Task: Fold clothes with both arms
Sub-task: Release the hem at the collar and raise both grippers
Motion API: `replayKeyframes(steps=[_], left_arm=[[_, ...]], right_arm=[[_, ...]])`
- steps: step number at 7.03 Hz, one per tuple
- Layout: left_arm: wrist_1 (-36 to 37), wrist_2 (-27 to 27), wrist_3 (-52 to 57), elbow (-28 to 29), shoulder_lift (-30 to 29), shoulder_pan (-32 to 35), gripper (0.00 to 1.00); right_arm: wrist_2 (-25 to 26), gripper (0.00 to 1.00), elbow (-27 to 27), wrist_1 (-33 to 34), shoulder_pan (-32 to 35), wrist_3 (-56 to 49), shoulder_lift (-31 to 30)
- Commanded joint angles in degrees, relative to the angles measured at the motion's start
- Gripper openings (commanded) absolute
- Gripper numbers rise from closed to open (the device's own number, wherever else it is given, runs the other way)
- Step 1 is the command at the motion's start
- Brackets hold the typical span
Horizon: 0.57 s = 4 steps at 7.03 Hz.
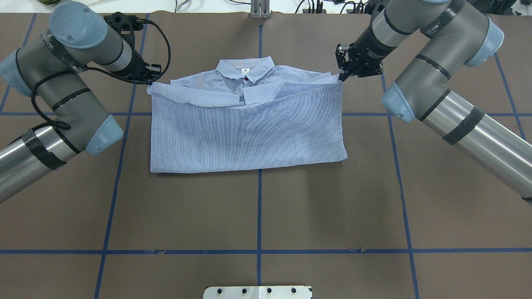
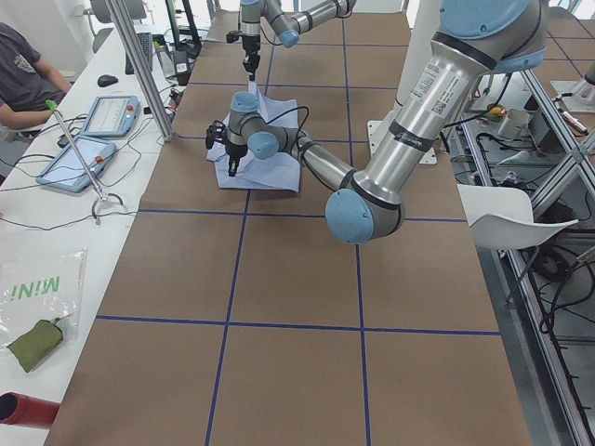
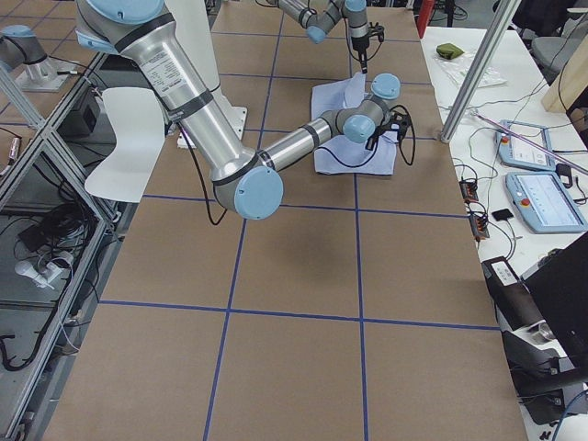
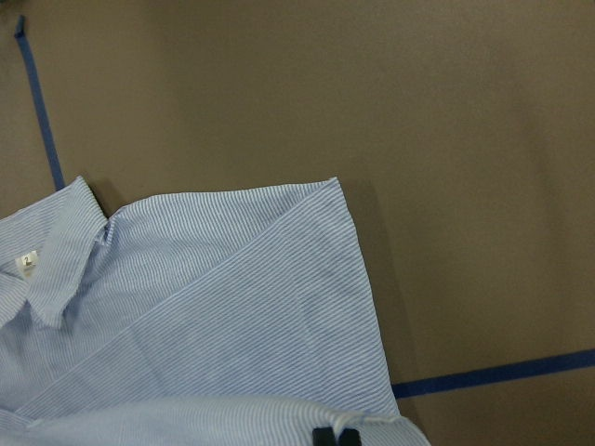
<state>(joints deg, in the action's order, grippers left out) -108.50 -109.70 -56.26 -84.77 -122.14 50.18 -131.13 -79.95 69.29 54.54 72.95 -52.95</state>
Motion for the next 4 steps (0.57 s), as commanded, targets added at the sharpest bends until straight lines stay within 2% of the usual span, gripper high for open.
replayKeyframes(steps=[1,4], left_arm=[[-0.6,0.0,0.0,0.7,-0.1,0.0,0.0],[-0.7,0.0,-0.2,0.6,-0.2,0.0,0.0]], right_arm=[[0.3,0.0,1.5,-0.4,-0.2,0.1,1.0],[0.3,0.0,1.5,-1.1,-0.5,0.0,1.1]])
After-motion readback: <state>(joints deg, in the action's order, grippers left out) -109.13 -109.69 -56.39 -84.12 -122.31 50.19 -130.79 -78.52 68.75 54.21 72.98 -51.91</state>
